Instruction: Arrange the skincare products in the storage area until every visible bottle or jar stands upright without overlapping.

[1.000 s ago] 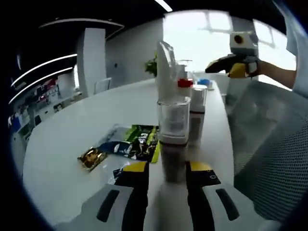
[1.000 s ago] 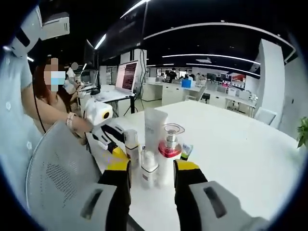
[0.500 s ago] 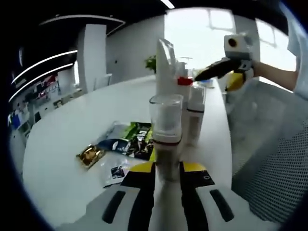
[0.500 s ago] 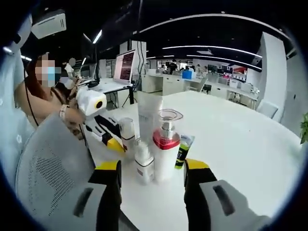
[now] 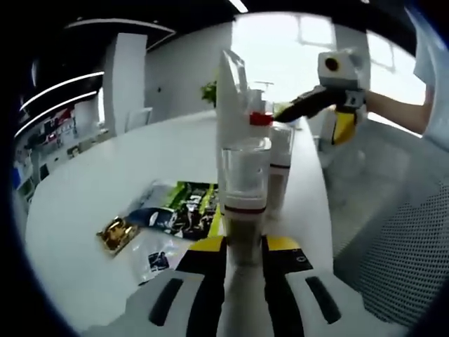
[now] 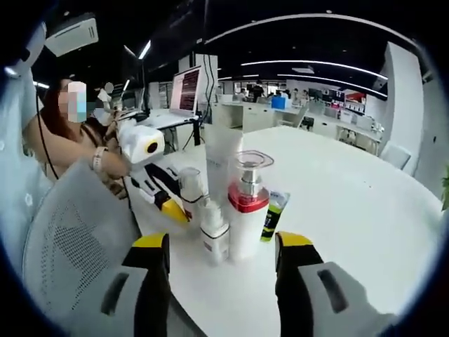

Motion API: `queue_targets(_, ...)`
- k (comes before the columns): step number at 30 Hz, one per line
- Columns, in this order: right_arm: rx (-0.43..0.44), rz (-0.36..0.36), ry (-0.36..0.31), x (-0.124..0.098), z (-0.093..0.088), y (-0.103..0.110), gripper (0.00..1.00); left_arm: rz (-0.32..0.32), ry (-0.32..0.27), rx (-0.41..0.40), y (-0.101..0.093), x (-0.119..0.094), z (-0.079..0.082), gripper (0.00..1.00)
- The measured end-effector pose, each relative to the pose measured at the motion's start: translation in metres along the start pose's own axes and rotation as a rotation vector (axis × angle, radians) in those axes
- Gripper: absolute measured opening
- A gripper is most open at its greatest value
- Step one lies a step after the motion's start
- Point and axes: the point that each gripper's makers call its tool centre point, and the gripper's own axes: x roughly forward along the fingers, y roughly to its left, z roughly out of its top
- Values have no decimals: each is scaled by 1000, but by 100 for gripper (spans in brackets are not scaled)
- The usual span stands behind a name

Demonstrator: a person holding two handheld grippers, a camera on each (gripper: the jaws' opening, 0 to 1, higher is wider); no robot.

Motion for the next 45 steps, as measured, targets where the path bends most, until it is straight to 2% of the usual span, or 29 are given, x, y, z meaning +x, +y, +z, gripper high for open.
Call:
queue_targets(9,-1,-4,4,-2,-2,-1,60,-54,10,28,-9,5,3,16)
queue_targets(19,1,-12,6,-4,-6,-4,60,-110,15,69,-20,21,10,16)
queue_targets(27,3,-13,7,-5,-7,-4,60,-97,25,92,-20,19,14,17)
queue_targets(32,4,-14,14,-5,-10,-4,60,-68,36,68,-17,8,16,23)
queue_targets(36,-1,-12,17,-5,-10,-4,60,-32,63,82,-14,5,10,20)
queue_targets(38,-3,-13,13,-5,-8,-5,60,-60,92,46,-21,4,7,14)
queue_targets(40,-5,-11,14,-5,-8,-5,60,-61,95,52,-24,6,9,10)
queue_targets(45,-14,-8,18,-4,-7,-5,60,-63,145,44,-29,12,8,7)
